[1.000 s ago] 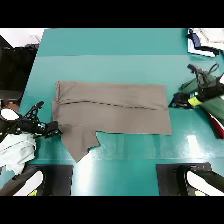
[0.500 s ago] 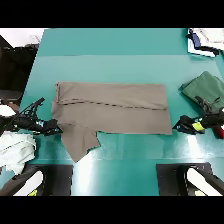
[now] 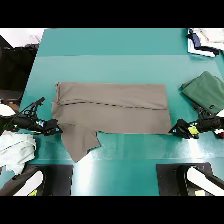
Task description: Fold the shirts.
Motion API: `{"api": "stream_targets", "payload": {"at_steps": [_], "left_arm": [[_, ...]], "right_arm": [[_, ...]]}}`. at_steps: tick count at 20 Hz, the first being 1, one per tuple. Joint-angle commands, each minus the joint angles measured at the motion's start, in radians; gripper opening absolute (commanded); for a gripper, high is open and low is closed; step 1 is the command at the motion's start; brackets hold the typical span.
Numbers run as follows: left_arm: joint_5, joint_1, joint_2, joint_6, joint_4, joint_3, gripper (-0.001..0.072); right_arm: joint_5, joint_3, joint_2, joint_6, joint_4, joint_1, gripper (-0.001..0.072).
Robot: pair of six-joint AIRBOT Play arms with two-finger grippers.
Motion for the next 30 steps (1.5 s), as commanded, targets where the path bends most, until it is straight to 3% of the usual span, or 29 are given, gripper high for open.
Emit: {"api": "stream_targets", "payload": {"at_steps": [1,2,4,7,12,14,16,21,30], "left_arm": [[0.001,0.000,0.001,0.000,-0.001,0.001,0.0027],[0.000,0.000,0.001,0.000,-0.001,0.001,0.0027],[-0.001,0.000,0.001,0.000,-0.001,0.001,0.0027],[-0.016,0.000,0.001,0.026,0.003,0.004,0.0025],[-0.227,0.000,0.003,0.026,-0.016,0.092,0.0025],[-0.340,0.000,0.003,0.034,-0.102,0.128,0.0025],[-0.358,0.000,0.003,0.052,-0.193,0.183,0.0025],[-0.120,0.000,0.003,0.051,-0.216,0.323,0.0026],[0.230,0.000,-0.121,0.052,-0.218,0.358,0.0026]], "right_arm": [[-0.014,-0.003,-0.010,-0.006,-0.001,0.021,0.0282],[-0.031,-0.003,-0.010,-0.006,-0.003,0.041,0.0152],[-0.071,-0.002,-0.010,-0.024,-0.006,0.085,0.0019],[-0.058,0.015,-0.008,-0.024,-0.019,0.105,0.0016],[0.178,0.149,0.128,-0.020,-0.204,0.032,0.0014],[0.221,0.196,0.209,-0.020,-0.216,-0.030,0.0014],[0.219,0.240,0.267,-0.020,-0.196,-0.066,0.0014],[0.138,0.326,0.242,-0.020,-0.033,-0.066,0.0014],[-0.022,0.505,-0.050,0.034,-0.027,0.122,0.0014]]}}
